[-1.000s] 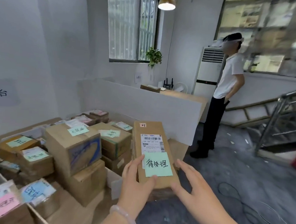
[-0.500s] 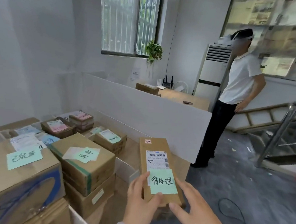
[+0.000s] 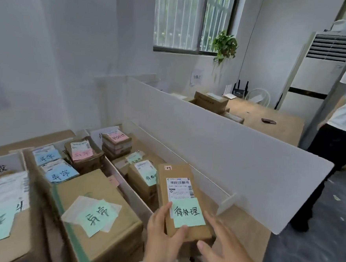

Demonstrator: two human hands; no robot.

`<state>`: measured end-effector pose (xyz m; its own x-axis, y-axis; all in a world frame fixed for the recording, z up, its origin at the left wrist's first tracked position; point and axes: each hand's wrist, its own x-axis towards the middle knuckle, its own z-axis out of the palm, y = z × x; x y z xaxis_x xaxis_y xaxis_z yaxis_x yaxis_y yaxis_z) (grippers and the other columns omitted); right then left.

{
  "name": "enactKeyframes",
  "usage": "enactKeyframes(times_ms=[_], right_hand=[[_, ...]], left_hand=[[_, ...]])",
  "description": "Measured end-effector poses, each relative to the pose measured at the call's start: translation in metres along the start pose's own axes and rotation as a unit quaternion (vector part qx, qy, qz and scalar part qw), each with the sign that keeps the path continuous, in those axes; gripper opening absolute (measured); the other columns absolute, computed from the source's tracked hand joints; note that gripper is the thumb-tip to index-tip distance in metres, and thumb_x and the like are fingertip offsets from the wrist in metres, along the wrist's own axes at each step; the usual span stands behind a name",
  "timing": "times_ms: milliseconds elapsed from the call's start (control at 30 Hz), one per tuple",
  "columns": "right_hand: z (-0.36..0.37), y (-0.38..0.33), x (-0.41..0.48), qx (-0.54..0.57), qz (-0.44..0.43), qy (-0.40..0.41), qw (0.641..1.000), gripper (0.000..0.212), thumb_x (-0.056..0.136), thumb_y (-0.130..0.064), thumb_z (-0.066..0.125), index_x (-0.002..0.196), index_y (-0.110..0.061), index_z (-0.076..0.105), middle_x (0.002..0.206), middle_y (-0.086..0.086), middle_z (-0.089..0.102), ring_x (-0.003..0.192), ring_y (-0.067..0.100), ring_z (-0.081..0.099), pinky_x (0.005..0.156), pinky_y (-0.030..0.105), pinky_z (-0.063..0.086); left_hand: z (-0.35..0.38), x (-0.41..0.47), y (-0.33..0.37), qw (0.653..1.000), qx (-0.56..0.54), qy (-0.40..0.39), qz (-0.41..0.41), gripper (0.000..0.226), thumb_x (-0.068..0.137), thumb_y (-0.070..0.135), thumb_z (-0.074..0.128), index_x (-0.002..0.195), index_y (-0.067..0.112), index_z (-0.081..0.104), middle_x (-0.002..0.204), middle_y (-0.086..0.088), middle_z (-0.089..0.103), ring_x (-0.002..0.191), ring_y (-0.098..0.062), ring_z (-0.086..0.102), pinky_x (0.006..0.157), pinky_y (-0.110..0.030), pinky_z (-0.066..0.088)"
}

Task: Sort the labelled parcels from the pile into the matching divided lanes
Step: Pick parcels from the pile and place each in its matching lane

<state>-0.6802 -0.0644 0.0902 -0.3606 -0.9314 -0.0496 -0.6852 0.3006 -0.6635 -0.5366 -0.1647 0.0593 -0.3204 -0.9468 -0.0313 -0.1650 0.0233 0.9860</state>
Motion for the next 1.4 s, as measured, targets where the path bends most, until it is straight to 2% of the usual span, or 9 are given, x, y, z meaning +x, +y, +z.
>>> enactKeyframes(times_ms=[67,233,367,500,600,833,1067,1267,1400], right_hand=[[-0.002,0.003,0.035,-0.003,-0.018,-0.023,1.000,0.072,0.091,-0.047,0.057,0.145,-0.053,0.009,0.142,-0.036,0.009,0.139,-0.009,0.011,0.109,0.012,0.009],[-0.014,0.017,0.130,-0.018,-0.076,-0.079,0.994,0.073,0.080,-0.065,0.049,0.142,-0.060,0.009,0.153,-0.029,0.011,0.145,-0.002,0.009,0.119,0.028,0.015],[-0.024,0.029,0.194,-0.002,-0.129,-0.117,0.985,0.063,0.085,-0.060,0.052,0.128,-0.070,0.008,0.155,-0.030,0.009,0.141,-0.013,0.003,0.117,0.023,0.015],[-0.027,0.038,0.239,0.001,-0.155,-0.152,0.976,0.066,0.066,-0.077,0.036,0.127,-0.077,0.009,0.149,-0.039,0.007,0.132,-0.020,0.010,0.115,0.022,0.019],[-0.024,0.047,0.266,-0.002,-0.177,-0.171,0.969,0.067,0.065,-0.078,0.035,0.120,-0.084,-0.003,0.148,-0.041,0.007,0.135,-0.017,0.011,0.115,0.024,0.019],[-0.020,0.044,0.307,-0.004,-0.222,-0.197,0.955,0.062,0.089,-0.056,0.052,0.128,-0.073,0.007,0.153,-0.036,0.003,0.142,-0.009,0.007,0.118,0.030,0.018],[-0.013,0.012,0.300,-0.031,-0.295,-0.161,0.941,0.069,0.073,-0.077,0.029,0.135,-0.070,0.000,0.152,-0.038,-0.004,0.144,-0.008,-0.004,0.120,0.034,0.019],[-0.013,-0.040,0.237,-0.073,-0.385,-0.136,0.910,0.069,0.078,-0.073,0.032,0.140,-0.060,0.005,0.145,-0.042,-0.010,0.136,-0.018,-0.018,0.109,0.010,-0.010],[0.003,-0.091,0.166,-0.084,-0.429,-0.175,0.882,0.072,0.091,-0.063,0.044,0.147,-0.052,0.000,0.150,-0.035,-0.012,0.132,-0.019,-0.025,0.108,0.013,-0.014]], left_hand=[[0.006,0.025,0.000,0.999,-0.010,0.040,-0.020,0.062,0.079,0.021,0.077,0.127,0.045,0.046,0.138,0.006,0.040,0.125,-0.009,0.038,0.109,-0.028,0.037],[0.028,0.088,-0.003,0.990,-0.011,0.129,-0.050,0.063,0.076,0.021,0.077,0.127,0.044,0.049,0.134,0.007,0.040,0.129,-0.012,0.040,0.113,-0.033,0.034],[0.037,0.142,0.000,0.975,-0.012,0.208,-0.071,0.061,0.077,0.019,0.076,0.122,0.047,0.046,0.131,0.008,0.041,0.126,-0.010,0.041,0.111,-0.028,0.031],[0.028,0.195,0.001,0.962,0.000,0.254,-0.104,0.062,0.081,0.022,0.074,0.131,0.045,0.045,0.136,0.007,0.038,0.126,-0.013,0.041,0.113,-0.033,0.033],[0.022,0.222,-0.004,0.956,0.019,0.266,-0.124,0.065,0.083,0.027,0.073,0.137,0.046,0.040,0.134,0.010,0.036,0.123,-0.011,0.039,0.112,-0.034,0.033],[0.014,0.238,-0.018,0.956,0.100,0.227,-0.155,0.073,0.085,0.039,0.070,0.145,0.045,0.029,0.146,0.011,0.035,0.132,-0.009,0.035,0.115,-0.041,0.033],[0.000,0.208,0.016,0.945,0.243,0.194,-0.099,0.073,0.091,0.046,0.063,0.152,0.042,0.023,0.162,0.014,0.011,0.149,-0.011,0.010,0.118,-0.033,0.018],[-0.042,0.114,0.060,0.869,0.421,0.258,0.010,0.067,0.090,0.052,0.059,0.149,0.044,0.028,0.159,0.016,0.019,0.147,-0.010,0.017,0.120,-0.036,0.024],[-0.096,0.021,0.067,0.802,0.508,0.314,0.023,0.069,0.086,0.056,0.059,0.148,0.041,0.033,0.157,0.007,0.030,0.145,-0.017,0.027,0.118,-0.043,0.029]])
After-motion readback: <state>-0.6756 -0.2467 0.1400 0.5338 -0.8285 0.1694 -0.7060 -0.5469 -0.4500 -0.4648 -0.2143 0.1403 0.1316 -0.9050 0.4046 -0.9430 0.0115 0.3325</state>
